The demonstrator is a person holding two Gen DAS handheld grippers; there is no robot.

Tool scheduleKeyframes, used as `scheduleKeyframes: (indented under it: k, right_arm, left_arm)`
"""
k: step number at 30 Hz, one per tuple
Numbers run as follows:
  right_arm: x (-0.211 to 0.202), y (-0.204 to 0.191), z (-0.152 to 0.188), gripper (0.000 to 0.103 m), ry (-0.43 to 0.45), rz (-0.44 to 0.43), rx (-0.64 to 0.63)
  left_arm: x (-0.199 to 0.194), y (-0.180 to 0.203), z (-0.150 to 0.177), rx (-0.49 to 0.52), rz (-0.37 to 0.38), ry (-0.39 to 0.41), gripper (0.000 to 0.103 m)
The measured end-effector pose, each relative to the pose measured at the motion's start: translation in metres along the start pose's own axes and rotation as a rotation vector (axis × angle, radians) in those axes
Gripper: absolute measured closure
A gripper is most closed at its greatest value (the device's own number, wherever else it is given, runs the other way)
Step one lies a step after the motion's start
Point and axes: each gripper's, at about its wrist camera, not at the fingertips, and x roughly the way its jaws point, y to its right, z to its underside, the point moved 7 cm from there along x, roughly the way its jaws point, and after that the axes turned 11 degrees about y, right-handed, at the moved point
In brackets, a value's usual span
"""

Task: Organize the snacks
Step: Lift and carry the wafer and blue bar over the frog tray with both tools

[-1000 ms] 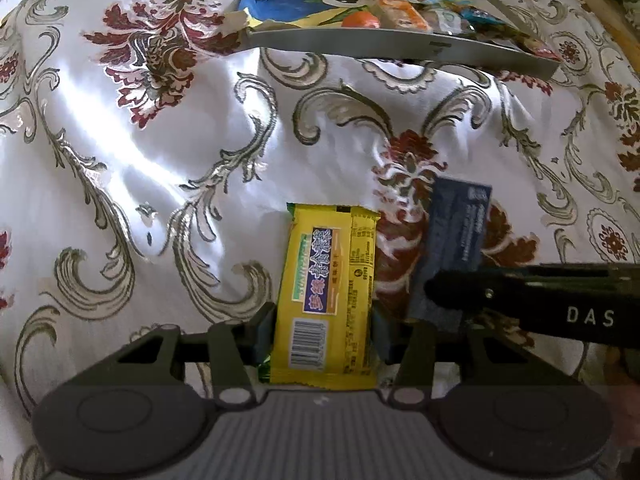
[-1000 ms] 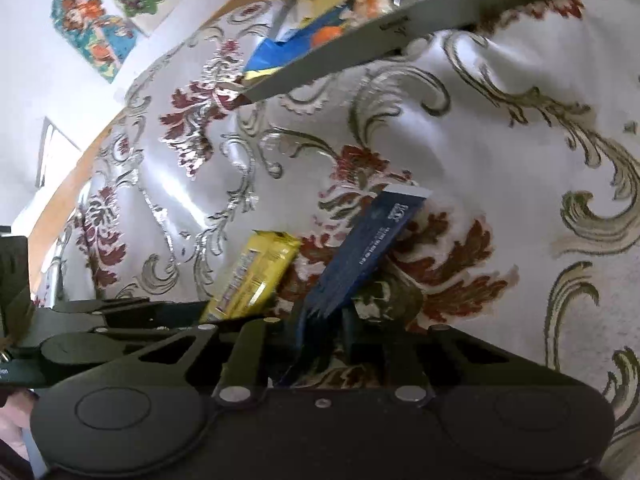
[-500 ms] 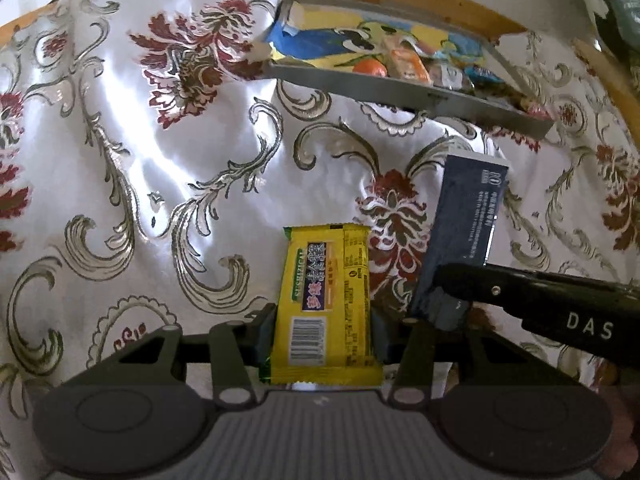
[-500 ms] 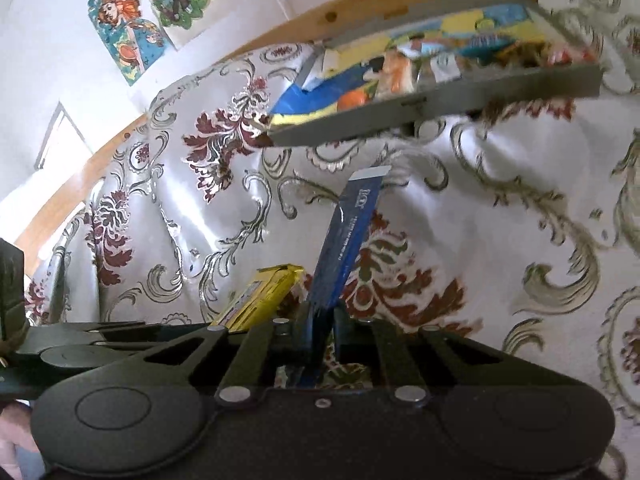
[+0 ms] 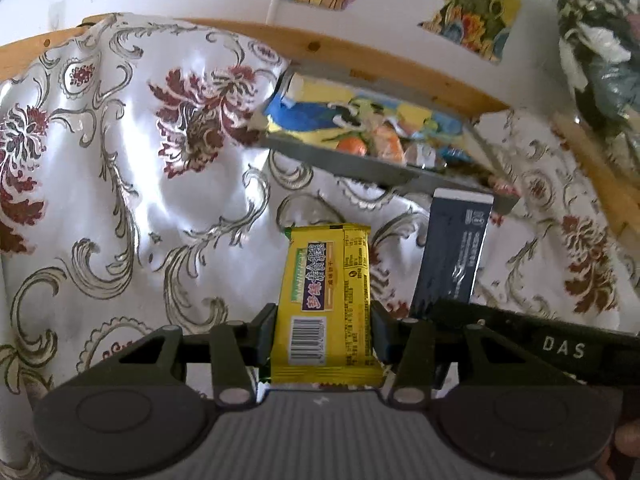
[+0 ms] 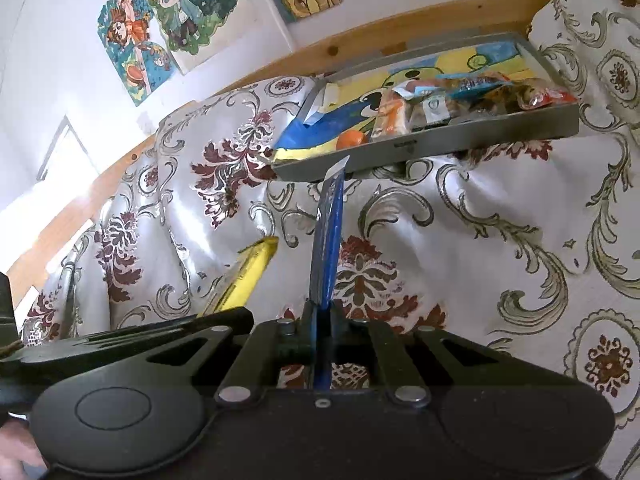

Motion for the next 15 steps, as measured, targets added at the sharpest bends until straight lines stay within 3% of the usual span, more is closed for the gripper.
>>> scheduleKeyframes:
  k: [7, 15]
  right_arm:
    - [-0.012, 0.005, -0.024, 0.098, 0.078, -0.002, 0.019]
    - [-0.009, 0.031, -0.085, 0.098, 0.211, 0.004, 0.07]
  left_arm:
    - [0.004, 0.007, -0.02, 0.054, -0.019, 0.048, 0.052]
    - [0.031, 0.017, -0.077, 0.074, -0.016, 0.117, 0.052]
